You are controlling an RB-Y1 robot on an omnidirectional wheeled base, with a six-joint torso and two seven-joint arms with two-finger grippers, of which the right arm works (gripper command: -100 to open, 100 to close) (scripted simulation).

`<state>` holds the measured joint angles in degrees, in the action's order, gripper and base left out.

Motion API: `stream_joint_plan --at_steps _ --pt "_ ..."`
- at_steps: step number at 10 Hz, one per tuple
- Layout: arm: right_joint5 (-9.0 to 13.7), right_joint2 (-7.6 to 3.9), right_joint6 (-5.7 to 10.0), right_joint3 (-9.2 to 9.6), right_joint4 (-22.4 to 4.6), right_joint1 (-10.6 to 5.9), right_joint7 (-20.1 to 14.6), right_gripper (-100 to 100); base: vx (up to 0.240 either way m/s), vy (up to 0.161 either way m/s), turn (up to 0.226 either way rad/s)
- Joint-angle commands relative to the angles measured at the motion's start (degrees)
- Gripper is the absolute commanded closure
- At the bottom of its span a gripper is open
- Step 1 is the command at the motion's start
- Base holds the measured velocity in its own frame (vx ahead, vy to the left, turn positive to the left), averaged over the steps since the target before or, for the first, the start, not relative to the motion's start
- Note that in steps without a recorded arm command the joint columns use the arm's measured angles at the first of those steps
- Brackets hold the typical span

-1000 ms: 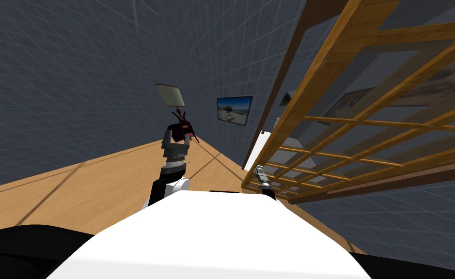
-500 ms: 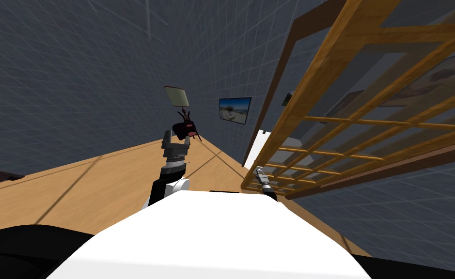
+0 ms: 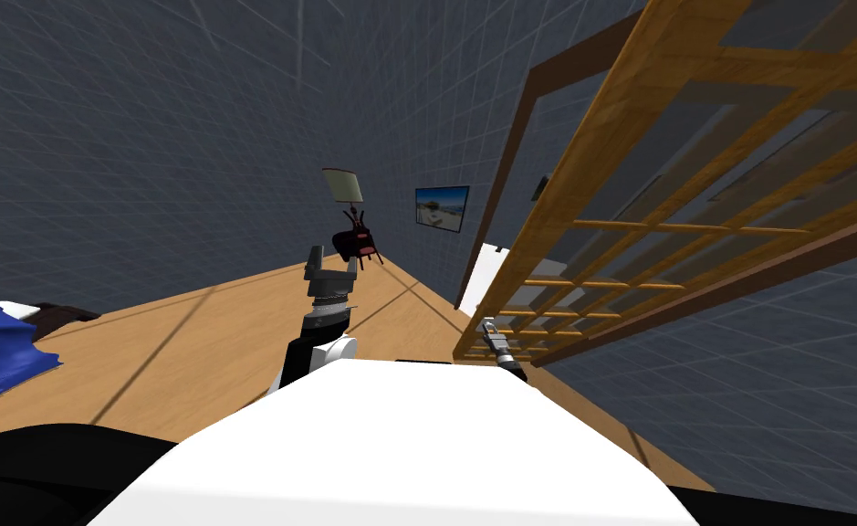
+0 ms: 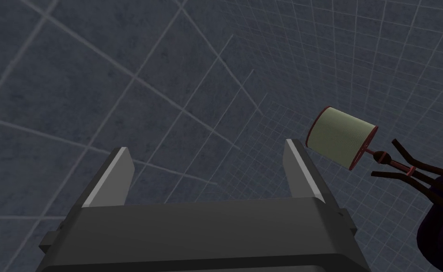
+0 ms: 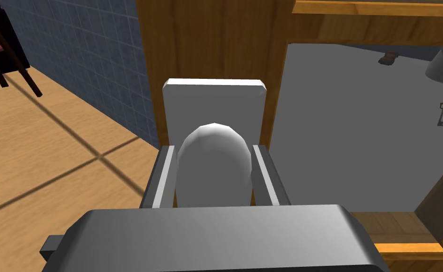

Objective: Pull the door open

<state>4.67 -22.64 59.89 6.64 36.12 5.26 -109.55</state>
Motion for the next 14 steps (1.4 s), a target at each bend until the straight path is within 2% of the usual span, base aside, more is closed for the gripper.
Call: stream_joint_plan --at_steps 1,2,5,6,10,13,14 --pt "0.0 0.0 0.0 0.0 0.0 0.0 0.0 100 -0.069 -0.018 0.014" --pt "-0.5 -0.6 1.63 0.47 -0.66 0.6 -0.83 100 -0.152 -0.035 0.18" --pt "-0.96 -1.3 3.43 0.85 -1.32 1.17 -1.63 100 -0.175 -0.049 0.111" --pt "-0.96 -1.3 3.43 0.85 -1.32 1.17 -1.63 100 -0.102 -0.037 0.018" --pt "-1.8 -2.6 6.75 1.56 -2.54 2.21 -3.11 100 -0.149 -0.064 0.116" --pt "-2.19 -3.19 8.28 1.88 -3.1 2.69 -3.78 100 -0.129 -0.047 0.081" --pt "-2.16 -2.96 7.62 1.9 -2.97 2.58 -3.58 100 -0.061 -0.021 0.023"
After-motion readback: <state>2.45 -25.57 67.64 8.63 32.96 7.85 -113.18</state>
